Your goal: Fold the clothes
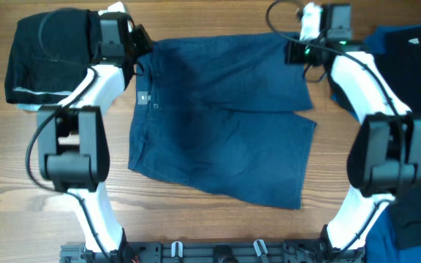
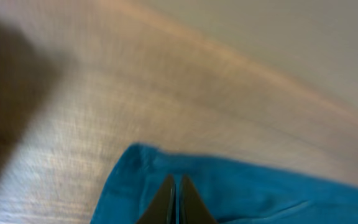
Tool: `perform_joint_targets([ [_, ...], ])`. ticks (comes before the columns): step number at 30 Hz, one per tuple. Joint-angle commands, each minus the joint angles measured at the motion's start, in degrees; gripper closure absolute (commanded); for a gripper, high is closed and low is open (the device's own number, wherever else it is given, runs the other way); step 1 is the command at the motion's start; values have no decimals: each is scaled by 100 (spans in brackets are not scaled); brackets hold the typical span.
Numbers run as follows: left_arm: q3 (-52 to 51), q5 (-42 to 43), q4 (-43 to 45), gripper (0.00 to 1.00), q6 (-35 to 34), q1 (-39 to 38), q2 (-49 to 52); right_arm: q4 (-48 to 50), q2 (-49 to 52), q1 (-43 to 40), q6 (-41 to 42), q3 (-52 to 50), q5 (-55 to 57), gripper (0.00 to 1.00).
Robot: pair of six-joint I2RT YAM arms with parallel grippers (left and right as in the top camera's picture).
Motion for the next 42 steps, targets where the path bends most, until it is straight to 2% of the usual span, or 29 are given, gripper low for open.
perform_joint_targets([
  [1, -31, 116, -26, 96, -50, -22, 278, -339, 168, 48, -116, -48, -251, 96],
  [6, -28, 107, -1106, 96, -9, 0, -874, -1362, -490, 20, -94, -46, -118, 96],
  [10, -28, 50, -3132, 96, -76, 70, -2500, -2771, -1434, 0, 671, -48, 798, 96],
  [12, -28, 52, -4083, 96, -127, 68, -3025, -3270, -1779, 0, 1366, -48, 693, 96],
  [13, -31, 52, -4658, 96, -404, 63, -3244, -3504, -1882, 0, 1440, -48, 531, 96],
  [17, -33, 70, -6275, 96, -614, 52, -3442, -4415, -1980, 7, 1438, -76, 396, 96],
  [21, -168, 68, -7215, 96, -498, 50, -3442, -4809, -2236, 11, 1552, -811, 374, 96],
  [26, -396, 50, -7775, 96, -79, -168, -3442, -4682, -3102, 11, 2072, -2225, 372, 96],
  [30, -763, 0, -7890, 96, -26, -365, -3440, -4734, -3731, 11, 2516, -3112, 369, 96],
  [36, -1318, -101, -7497, 87, -55, -396, -3440, -4562, -4105, 11, 2992, -4131, -20, 85],
  [39, -1331, -98, -7438, 75, -68, -396, -3440, -4360, -4105, 11, 3119, -4503, -149, 72],
  [42, -1331, -48, -7434, 72, -72, -396, -3440, -4275, -4105, 11, 3285, -4787, -162, 63],
])
